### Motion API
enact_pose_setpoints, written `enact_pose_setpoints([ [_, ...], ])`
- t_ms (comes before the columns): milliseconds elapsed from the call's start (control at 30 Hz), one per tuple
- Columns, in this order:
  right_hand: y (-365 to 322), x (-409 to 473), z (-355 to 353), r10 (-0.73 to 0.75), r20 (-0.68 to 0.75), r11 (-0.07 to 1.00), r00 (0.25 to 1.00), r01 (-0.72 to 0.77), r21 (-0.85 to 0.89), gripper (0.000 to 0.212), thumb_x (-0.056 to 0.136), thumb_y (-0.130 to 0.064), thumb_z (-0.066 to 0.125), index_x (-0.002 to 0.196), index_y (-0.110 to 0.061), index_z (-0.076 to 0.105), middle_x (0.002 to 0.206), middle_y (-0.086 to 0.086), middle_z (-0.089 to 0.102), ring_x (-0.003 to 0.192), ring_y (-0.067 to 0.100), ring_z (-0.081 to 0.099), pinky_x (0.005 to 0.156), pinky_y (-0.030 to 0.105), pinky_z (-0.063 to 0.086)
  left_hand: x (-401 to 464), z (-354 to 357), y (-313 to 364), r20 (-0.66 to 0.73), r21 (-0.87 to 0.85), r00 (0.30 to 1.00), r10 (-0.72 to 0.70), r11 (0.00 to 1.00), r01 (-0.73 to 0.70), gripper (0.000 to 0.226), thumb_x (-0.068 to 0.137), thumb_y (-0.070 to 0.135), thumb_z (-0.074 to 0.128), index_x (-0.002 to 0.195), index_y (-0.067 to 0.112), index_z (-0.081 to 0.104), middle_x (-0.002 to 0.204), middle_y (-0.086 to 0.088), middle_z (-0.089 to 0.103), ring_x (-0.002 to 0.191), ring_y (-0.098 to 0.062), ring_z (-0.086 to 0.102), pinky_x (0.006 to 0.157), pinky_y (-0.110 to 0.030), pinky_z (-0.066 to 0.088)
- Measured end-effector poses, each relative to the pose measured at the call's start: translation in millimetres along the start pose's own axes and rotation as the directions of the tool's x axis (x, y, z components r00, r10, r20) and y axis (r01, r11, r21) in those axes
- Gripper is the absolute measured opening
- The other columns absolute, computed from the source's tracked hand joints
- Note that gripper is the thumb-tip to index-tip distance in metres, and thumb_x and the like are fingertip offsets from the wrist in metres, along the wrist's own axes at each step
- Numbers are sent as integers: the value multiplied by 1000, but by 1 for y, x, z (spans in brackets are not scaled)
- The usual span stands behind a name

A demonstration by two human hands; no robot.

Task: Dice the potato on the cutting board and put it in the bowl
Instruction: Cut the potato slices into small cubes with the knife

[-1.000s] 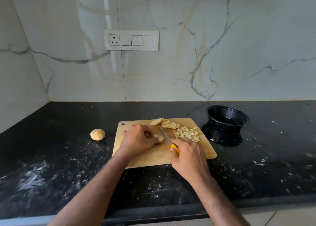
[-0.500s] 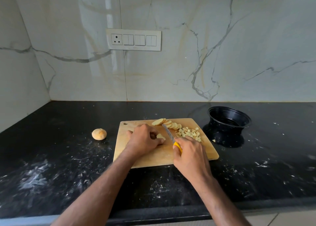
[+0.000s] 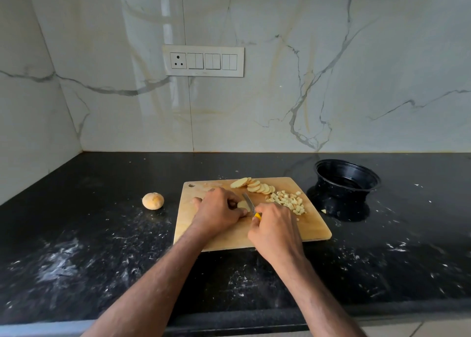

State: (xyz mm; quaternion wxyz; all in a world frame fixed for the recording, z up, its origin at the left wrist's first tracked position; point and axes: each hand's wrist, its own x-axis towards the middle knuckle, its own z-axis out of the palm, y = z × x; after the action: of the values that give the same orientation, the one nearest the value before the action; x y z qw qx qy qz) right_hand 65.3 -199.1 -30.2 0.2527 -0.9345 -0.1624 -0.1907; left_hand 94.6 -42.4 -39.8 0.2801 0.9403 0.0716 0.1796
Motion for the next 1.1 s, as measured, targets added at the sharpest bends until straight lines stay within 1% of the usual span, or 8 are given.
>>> enact_pose_setpoints([
  [167,-5,2,0,19,35,1000,999,-19,-21,6,87,-12,66,84,-16,69,77,-5,64,64,8,58,57,23,55,0,1,0,-3,4,1000,18,1000,-18,40,80,39,78,56,21,51,65,11,55,75,-7,48,92,-48,33],
  [367,-10,7,5,-2,57,1000,998,2,-5,12,89,-11,63,97,-13,71,87,-1,68,72,13,62,64,27,58,0,-3,3,41,0,998,54,999,-54,49,82,28,75,53,17,37,56,8,43,69,-11,43,85,-43,32],
  [600,-9,2,5,-4,57,999,998,1,40,11,89,-10,66,98,-14,72,92,-2,69,80,12,63,71,24,56,-1,3,3,-7,-5,1000,4,1000,-4,42,81,34,77,55,17,48,60,9,50,71,-11,47,73,-37,23],
  [700,-6,-11,1,-17,56,999,998,15,38,15,89,-9,66,102,-14,72,92,-2,70,82,13,62,73,27,57,0,4,3,-14,-10,1000,-14,1000,14,29,80,37,78,63,20,61,65,10,57,78,-12,51,77,-39,26],
  [833,0,-29,-9,-39,55,999,998,37,39,12,90,-8,64,96,-14,72,90,-3,69,77,11,59,67,20,51,-3,3,4,-12,-12,1000,-22,1000,22,10,82,40,79,82,32,73,75,17,61,87,-11,53,88,-43,31],
  [900,4,-36,-15,-45,74,998,996,43,37,13,89,-7,61,92,-15,71,88,-4,68,77,13,61,61,18,46,-3,2,4,3,-8,1000,-18,1000,18,15,84,40,78,78,27,72,73,14,61,84,-11,53,86,-42,31],
  [1000,11,-43,-24,-56,88,998,995,52,42,15,90,-10,62,98,-15,73,92,-6,69,76,8,58,56,12,44,-4,0,4,17,-3,1000,-6,1000,6,32,85,39,76,61,26,60,67,14,57,76,-9,49,89,-45,35],
  [1100,18,-47,-32,-48,74,997,996,44,58,14,89,-11,63,95,-16,75,91,-7,71,72,5,56,50,7,37,-5,-2,5,14,-16,1000,-3,1000,3,27,84,39,78,65,27,63,69,13,59,78,-11,53,92,-46,41],
])
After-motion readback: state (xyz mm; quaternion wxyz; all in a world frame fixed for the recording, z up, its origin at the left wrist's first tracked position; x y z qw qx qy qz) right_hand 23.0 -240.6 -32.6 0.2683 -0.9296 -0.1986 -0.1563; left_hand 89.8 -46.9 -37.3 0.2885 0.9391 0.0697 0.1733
